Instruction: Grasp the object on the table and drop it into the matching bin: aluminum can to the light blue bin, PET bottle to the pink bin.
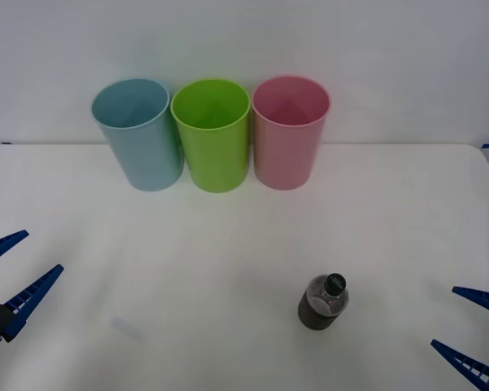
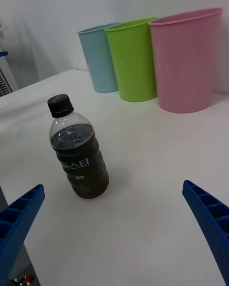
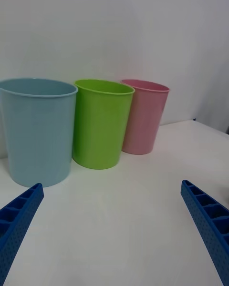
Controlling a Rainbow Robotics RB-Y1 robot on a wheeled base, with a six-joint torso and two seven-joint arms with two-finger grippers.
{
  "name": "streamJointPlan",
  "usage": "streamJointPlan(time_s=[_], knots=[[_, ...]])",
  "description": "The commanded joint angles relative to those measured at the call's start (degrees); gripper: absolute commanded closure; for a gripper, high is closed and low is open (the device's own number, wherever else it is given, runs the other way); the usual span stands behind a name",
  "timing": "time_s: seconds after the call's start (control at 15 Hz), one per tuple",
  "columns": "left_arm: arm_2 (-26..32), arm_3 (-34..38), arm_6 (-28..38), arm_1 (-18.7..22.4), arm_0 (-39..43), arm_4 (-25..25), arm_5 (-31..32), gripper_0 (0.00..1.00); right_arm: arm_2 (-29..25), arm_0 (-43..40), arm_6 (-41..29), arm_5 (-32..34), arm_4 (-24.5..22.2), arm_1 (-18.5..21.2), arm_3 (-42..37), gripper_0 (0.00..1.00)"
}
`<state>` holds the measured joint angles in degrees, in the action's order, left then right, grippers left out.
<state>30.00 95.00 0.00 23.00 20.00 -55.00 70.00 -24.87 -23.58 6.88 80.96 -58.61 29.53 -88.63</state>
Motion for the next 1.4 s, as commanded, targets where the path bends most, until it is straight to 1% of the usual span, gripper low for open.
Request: streamJointPlan(time_s=[0.07, 0.4, 0.6, 1.13, 1.4], knots=[[0.0, 0.0, 0.0, 0.0, 0.0, 0.0, 0.0, 0.0, 1.7, 0.2, 5.8, 0.2, -0.5, -0.1, 0.7, 0.0], [0.0, 0.0, 0.0, 0.0, 0.0, 0.0, 0.0, 0.0, 6.3, 3.9, 13.1, 0.2, -0.4, -0.1, 7.5, 0.0], [0.0, 0.0, 0.0, 0.0, 0.0, 0.0, 0.0, 0.0, 8.9, 5.7, 14.4, -0.4, -0.4, -0.2, 10.2, 0.0], [0.0, 0.0, 0.0, 0.0, 0.0, 0.0, 0.0, 0.0, 17.3, 7.5, 16.5, -7.8, 2.3, -0.3, 10.3, 0.0], [0.0, 0.0, 0.0, 0.0, 0.0, 0.0, 0.0, 0.0, 20.6, 8.7, 17.3, -9.7, 2.4, -0.4, 10.3, 0.0]])
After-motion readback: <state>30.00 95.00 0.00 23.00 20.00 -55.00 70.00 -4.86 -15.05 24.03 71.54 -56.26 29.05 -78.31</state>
